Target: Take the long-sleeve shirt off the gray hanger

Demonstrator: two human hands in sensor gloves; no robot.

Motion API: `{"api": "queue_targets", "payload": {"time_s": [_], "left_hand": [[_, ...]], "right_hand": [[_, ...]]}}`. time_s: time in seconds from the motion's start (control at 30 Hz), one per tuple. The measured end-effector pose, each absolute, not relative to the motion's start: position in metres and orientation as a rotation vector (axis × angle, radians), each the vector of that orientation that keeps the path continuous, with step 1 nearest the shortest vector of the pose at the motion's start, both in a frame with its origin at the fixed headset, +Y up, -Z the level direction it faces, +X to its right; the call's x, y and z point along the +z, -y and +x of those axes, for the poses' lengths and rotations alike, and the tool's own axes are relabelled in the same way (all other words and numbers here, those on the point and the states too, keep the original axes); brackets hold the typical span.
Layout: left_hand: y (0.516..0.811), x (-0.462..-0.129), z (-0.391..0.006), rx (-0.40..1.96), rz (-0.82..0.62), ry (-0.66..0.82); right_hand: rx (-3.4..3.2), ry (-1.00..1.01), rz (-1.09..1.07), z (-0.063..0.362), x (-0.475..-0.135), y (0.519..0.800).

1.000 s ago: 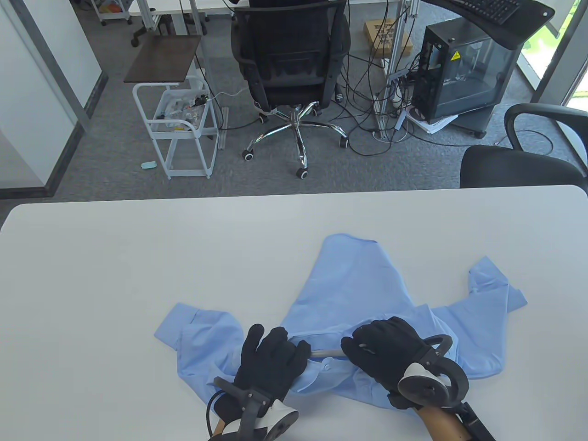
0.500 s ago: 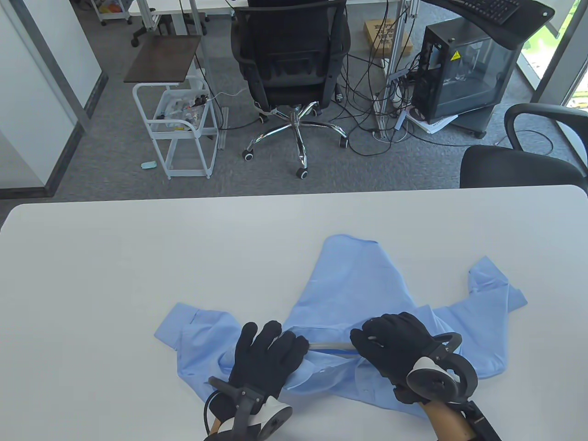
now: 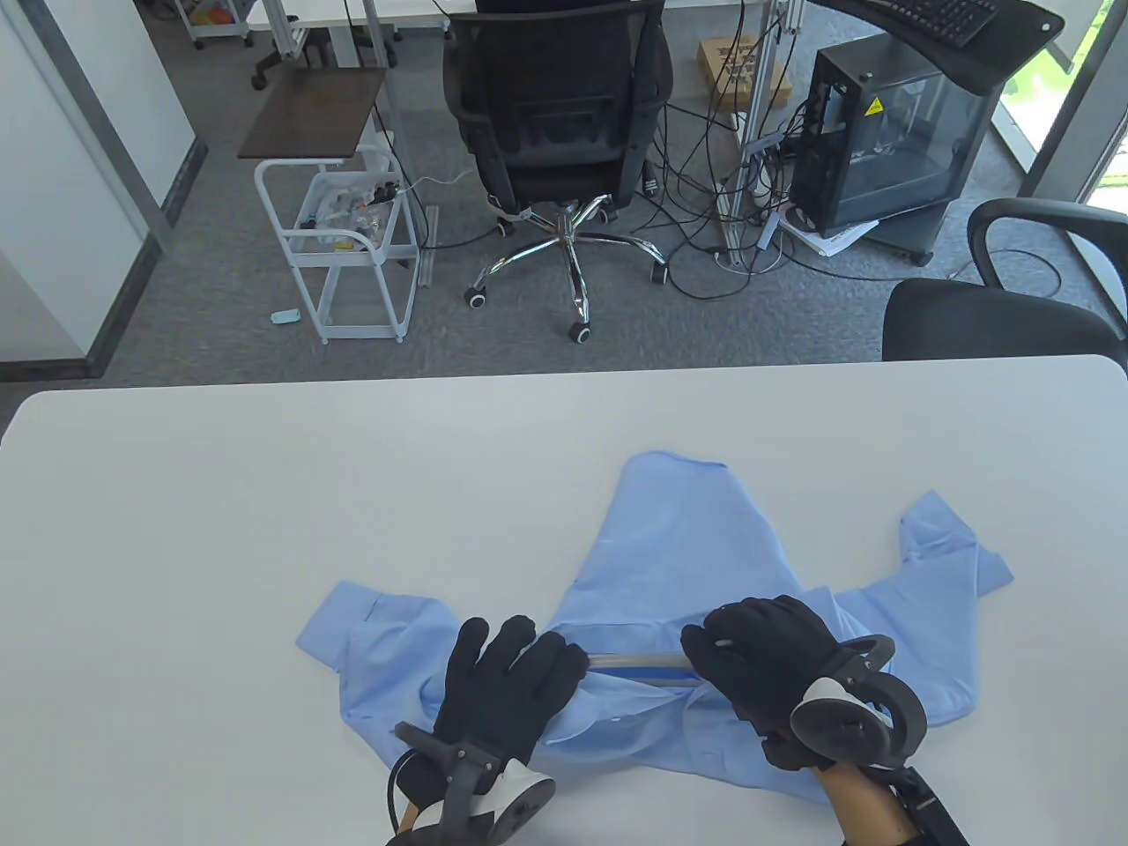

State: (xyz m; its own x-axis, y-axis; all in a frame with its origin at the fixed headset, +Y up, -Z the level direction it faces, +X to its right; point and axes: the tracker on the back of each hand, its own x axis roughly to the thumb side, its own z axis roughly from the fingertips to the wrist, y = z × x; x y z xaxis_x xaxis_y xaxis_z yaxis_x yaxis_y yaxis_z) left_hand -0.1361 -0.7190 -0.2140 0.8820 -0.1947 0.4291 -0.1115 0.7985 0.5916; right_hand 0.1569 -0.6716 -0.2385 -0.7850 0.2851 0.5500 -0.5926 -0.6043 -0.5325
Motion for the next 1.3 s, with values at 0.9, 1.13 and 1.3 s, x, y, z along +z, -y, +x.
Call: {"api": "queue_targets", "payload": {"time_s": [0.9, 1.13, 1.3], "left_hand": [[0.722, -0.216, -0.155, -0.025, 0.694, 0.448], [0.723, -0.222, -0.174, 0.047, 0.683, 0.386], [0.725, -0.226, -0.177, 0.025, 0.668, 0.387]], "right_hand": [[2.320, 0.978, 0.492, 0.177, -0.245, 0.668], [2.294, 1.003, 0.429, 0.190, -0.246, 0.666], [2.309, 1.006, 0.438, 0.188, -0.245, 0.666]]}}
